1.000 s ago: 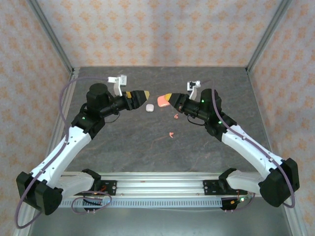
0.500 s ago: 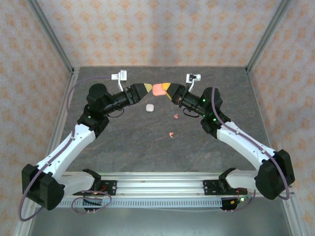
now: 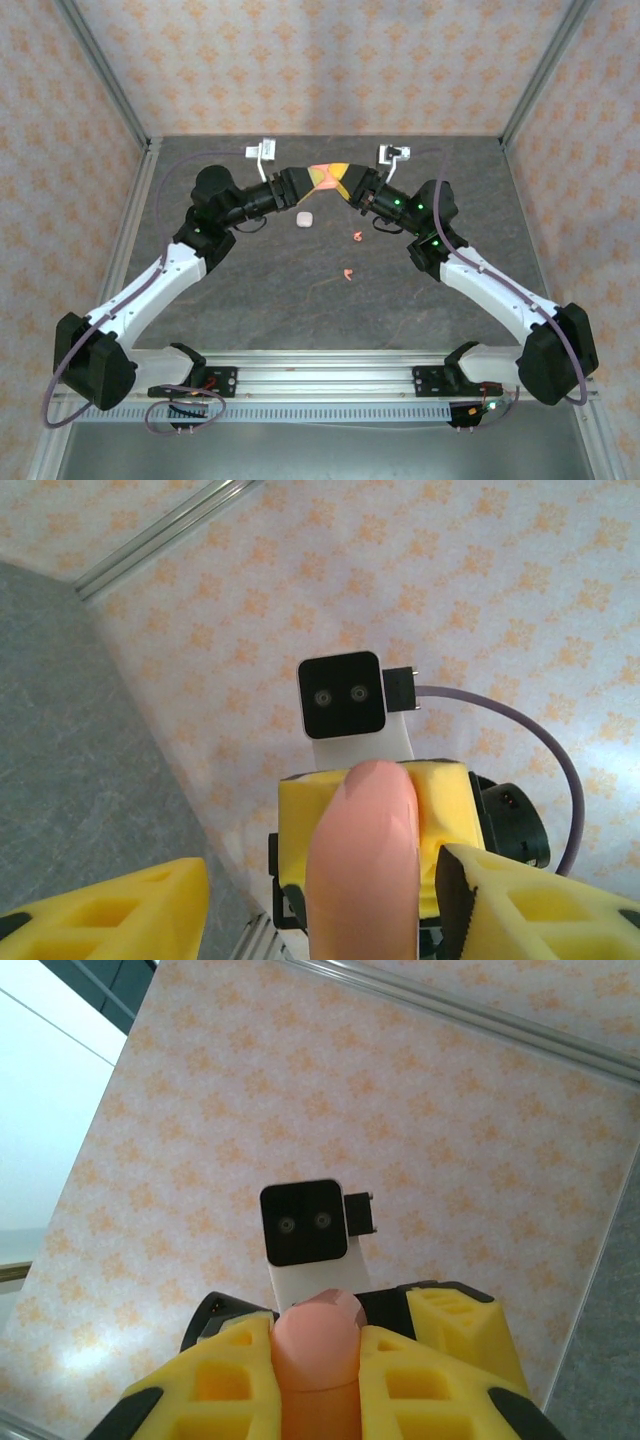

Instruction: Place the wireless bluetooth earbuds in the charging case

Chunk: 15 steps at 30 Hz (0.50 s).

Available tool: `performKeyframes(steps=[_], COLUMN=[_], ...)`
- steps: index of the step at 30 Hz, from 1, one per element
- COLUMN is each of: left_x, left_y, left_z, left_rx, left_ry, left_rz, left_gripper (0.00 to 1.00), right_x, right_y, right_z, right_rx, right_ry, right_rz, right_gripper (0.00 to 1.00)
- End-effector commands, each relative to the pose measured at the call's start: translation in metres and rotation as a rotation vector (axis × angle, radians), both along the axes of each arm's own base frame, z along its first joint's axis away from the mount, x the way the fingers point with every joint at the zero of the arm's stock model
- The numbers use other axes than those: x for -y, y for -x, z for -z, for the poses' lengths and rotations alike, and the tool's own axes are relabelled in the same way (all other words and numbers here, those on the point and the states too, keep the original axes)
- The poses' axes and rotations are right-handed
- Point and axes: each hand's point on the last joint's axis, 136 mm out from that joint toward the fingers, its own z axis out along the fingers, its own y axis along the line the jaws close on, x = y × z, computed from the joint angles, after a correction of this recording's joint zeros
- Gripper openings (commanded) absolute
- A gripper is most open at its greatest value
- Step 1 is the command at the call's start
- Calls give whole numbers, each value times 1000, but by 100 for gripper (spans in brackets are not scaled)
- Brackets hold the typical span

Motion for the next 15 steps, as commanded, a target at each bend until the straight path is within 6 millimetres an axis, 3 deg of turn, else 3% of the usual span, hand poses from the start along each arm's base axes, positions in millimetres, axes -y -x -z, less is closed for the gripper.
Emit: performKeyframes(steps=[1, 10, 15], left_x=[3, 5, 1], left_y=[8, 22, 30], left_z=[-33, -33, -29], left_rx=[92, 154, 210], left_ry=[57, -28, -131], left_rz=[30, 45, 37], left_gripper=[53, 8, 2], right_x=[0, -2, 0], right_y=[11, 11, 19], right_z=[-12, 0, -1], right_rx=[61, 60, 100], right_ry=[-28, 60, 139], right_rz=[-45, -38, -44], right_gripper=[2, 4, 29])
